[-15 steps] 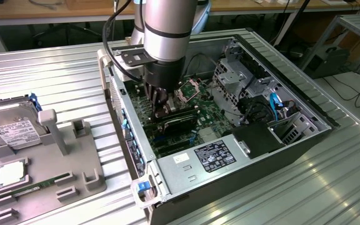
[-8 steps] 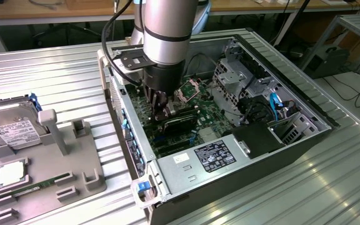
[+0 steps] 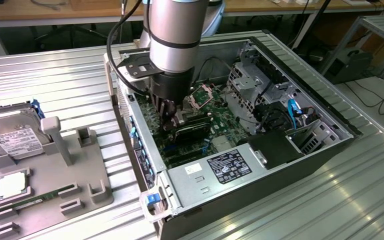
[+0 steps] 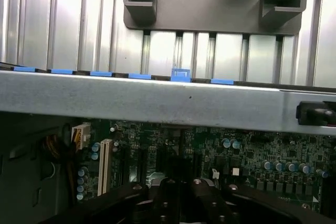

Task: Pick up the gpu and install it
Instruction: 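Press down on the gpu until it lock into place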

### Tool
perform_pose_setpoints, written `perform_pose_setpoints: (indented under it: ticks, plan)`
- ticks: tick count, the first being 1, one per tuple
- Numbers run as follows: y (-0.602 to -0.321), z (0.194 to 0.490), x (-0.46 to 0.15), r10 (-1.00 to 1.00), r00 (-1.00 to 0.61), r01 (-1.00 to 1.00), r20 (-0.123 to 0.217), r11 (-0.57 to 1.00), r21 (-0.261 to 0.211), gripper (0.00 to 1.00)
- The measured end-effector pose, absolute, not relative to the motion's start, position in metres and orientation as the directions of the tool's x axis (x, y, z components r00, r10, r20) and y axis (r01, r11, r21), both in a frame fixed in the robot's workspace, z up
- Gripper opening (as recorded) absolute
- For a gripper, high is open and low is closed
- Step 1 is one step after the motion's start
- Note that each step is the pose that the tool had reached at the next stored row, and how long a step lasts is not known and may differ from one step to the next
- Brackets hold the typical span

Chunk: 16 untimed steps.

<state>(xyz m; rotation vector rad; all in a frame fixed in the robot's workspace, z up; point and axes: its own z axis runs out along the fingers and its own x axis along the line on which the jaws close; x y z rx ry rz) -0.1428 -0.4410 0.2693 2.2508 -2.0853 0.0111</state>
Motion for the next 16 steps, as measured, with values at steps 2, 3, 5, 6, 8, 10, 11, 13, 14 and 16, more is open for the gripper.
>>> perform_pose_setpoints:
  ticks: [2,3,5,6,8,10,11,13,14,16]
  plan:
    - [-0.441,0.268,-0.143,-0.996,0.077,-0.996,0.054,-0.075,0.048,0.11]
    - [-0.441,0.268,-0.143,-0.996,0.077,-0.996,0.054,-0.075,0.048,0.11]
    - [-0.441,0.269,-0.143,-0.996,0.077,-0.996,0.052,-0.075,0.048,0.11]
    - [-0.441,0.271,-0.143,-0.996,0.077,-0.996,0.051,-0.075,0.047,0.11]
    - [-0.441,0.28,-0.143,-0.996,0.077,-0.996,0.052,-0.075,0.047,0.11]
    - [-0.44,0.287,-0.143,-0.996,0.077,-0.996,0.052,-0.075,0.048,0.11]
    - [-0.44,0.289,-0.143,-0.996,0.077,-0.996,0.052,-0.075,0.048,0.11]
    - [-0.44,0.29,-0.143,-0.996,0.077,-0.996,0.052,-0.075,0.048,0.11]
    - [-0.44,0.29,-0.143,-0.996,0.077,-0.996,0.052,-0.075,0.049,0.11]
    - [-0.44,0.291,-0.143,-0.996,0.077,-0.996,0.052,-0.075,0.055,0.11]
